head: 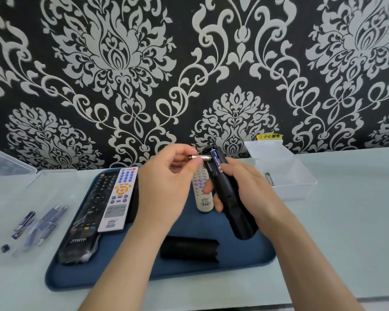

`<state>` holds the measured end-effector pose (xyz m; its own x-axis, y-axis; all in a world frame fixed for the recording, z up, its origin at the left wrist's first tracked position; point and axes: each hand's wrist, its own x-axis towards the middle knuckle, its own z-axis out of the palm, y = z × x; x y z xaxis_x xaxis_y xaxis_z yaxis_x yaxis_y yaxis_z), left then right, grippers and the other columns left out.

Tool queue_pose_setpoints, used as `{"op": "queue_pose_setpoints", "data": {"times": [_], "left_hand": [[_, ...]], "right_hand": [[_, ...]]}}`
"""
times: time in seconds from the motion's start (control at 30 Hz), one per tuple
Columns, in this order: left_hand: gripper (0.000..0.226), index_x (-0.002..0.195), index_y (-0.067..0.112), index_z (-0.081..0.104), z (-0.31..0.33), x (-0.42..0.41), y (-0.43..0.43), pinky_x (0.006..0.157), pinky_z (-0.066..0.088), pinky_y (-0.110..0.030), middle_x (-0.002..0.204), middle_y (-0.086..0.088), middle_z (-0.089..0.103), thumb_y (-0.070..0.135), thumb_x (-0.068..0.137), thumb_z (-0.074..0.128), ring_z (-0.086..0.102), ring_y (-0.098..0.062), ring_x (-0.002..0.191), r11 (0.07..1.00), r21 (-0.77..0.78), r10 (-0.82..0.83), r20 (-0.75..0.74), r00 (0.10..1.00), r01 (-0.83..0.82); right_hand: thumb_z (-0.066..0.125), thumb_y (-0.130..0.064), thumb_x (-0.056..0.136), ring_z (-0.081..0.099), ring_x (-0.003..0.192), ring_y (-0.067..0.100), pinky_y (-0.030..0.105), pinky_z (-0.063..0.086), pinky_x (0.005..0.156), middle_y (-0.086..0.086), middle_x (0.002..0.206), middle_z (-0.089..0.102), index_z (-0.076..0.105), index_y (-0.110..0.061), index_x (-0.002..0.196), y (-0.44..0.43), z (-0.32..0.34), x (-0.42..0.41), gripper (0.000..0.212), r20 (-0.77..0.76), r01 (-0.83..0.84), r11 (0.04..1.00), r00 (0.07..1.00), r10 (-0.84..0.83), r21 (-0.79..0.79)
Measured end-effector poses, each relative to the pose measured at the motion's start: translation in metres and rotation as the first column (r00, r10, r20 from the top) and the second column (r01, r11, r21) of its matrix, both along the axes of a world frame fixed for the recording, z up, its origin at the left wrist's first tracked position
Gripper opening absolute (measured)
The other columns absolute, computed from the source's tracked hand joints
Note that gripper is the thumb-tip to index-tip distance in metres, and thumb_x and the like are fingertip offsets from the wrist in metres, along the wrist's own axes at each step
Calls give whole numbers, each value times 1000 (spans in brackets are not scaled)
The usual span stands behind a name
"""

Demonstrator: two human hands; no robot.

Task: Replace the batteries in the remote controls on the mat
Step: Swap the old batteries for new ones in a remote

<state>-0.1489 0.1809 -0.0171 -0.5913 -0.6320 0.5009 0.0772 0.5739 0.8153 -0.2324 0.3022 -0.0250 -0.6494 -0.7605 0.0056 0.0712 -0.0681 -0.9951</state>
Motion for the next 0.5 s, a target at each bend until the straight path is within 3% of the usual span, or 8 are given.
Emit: {"op": "queue_pose_setpoints", "data": {"times": [0.13, 0.27, 0.4, 0.5], "left_hand": [[28, 81, 38, 70, 3, 1, -2, 78, 56, -30, 75, 17, 72, 10, 80, 74, 67, -4, 73, 992, 124, 7, -53, 999, -1], [28, 83, 34, 73, 2, 2, -2, 81, 57, -35, 78, 6, 73, 6, 80, 73, 69, -12, 78, 975, 218, -37, -72, 997, 52], [24, 90, 24, 70, 4, 3, 0, 80, 54, -25, 84, 4, 74, 4, 79, 75, 71, -13, 84, 949, 303, -55, -129, 990, 92], [23, 86, 24, 71, 5, 2, 2, 74, 52, -16, 79, 8, 74, 4, 77, 76, 70, -7, 78, 963, 259, -50, -123, 991, 81]], "right_hand": [[34, -15, 102, 51, 48, 25, 27, 42, 51, 16, 77, 69, 57, -3, 99, 1, 0, 2, 26, -28, -15, 1000, 999, 16, 11], [35, -16, 103, 52, 47, 25, 23, 41, 47, 15, 75, 68, 59, -4, 101, 1, 2, 4, 27, -1, -15, 1000, 1000, 15, -19], [42, -19, 103, 51, 45, 21, 21, 41, 45, 14, 74, 67, 62, -10, 98, 1, 3, 5, 23, -20, -25, 1000, 1000, 24, -17], [42, -20, 103, 51, 45, 22, 23, 41, 46, 13, 73, 67, 60, -5, 103, -1, 1, 5, 23, -33, -37, 999, 999, 37, 3]]}}
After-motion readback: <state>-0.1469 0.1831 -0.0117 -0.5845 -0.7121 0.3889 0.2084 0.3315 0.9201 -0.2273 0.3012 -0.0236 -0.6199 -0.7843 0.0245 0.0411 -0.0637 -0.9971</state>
